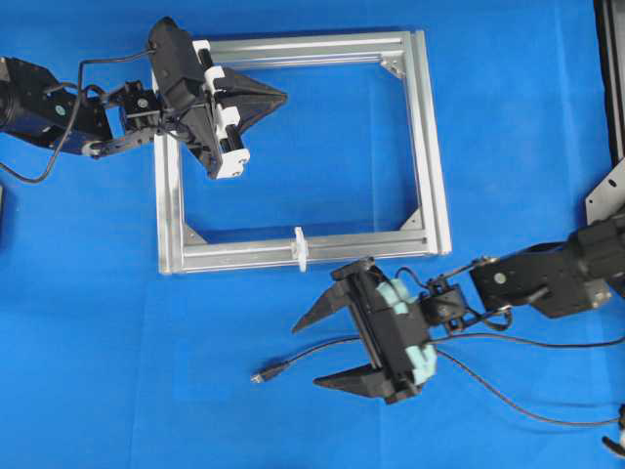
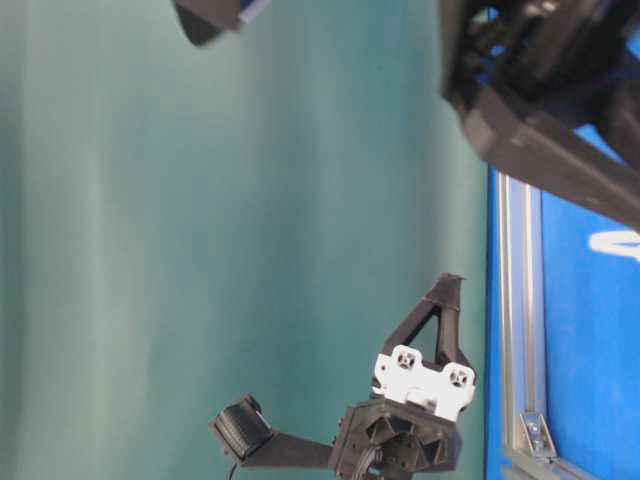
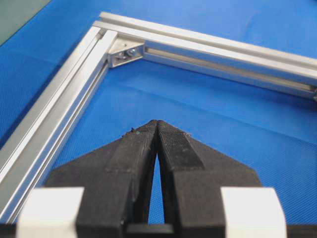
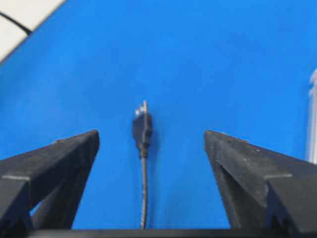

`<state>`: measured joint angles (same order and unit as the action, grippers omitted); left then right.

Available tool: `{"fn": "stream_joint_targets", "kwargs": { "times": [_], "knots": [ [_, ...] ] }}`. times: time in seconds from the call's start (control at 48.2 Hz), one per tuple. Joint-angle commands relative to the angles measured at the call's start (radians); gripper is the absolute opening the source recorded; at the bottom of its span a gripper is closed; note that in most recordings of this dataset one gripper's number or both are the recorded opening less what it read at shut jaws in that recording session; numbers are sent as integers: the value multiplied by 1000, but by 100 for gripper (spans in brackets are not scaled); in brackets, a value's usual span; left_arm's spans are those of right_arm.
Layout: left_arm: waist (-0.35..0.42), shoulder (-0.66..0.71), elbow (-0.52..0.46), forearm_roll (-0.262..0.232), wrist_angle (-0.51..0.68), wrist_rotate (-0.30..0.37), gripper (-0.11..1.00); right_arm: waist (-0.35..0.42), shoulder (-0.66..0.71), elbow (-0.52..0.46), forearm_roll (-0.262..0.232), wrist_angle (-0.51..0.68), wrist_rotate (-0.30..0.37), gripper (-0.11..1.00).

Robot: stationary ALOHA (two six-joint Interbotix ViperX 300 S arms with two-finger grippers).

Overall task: Insert the wire through the string loop located in the center.
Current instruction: 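Open the right gripper and lower it over the black USB cable plug, then close the right gripper on the cable just behind the USB plug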

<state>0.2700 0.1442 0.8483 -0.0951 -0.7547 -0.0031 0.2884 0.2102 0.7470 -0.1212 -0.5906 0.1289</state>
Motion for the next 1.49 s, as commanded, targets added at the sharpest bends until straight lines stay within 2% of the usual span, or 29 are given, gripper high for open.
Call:
{"fn": "stream_joint_targets", "kwargs": {
  "times": [0.0,0.352,0.725,0.87,1.057,1.161,1.472],
  "knots": [
    [2,-29,-11,3,-6,2,0,0,6,-31,9,6,2,88],
    [-2,-31,-6,3,-6,0,0,-2,112,-63,57,2,2,87],
    [-6,-29,-6,3,-6,0,0,-5,138,-67,61,3,2,81],
    [-8,-29,-6,3,-6,0,0,-9,138,-64,61,6,-2,66],
    [-9,-29,-5,3,-6,0,0,-9,138,-63,54,8,-6,18],
    [-9,-29,-5,3,-5,0,0,-9,138,-63,51,6,-6,0],
    [-11,-29,-5,3,-2,0,0,-9,138,-64,46,6,-6,-2]
  ]
}}
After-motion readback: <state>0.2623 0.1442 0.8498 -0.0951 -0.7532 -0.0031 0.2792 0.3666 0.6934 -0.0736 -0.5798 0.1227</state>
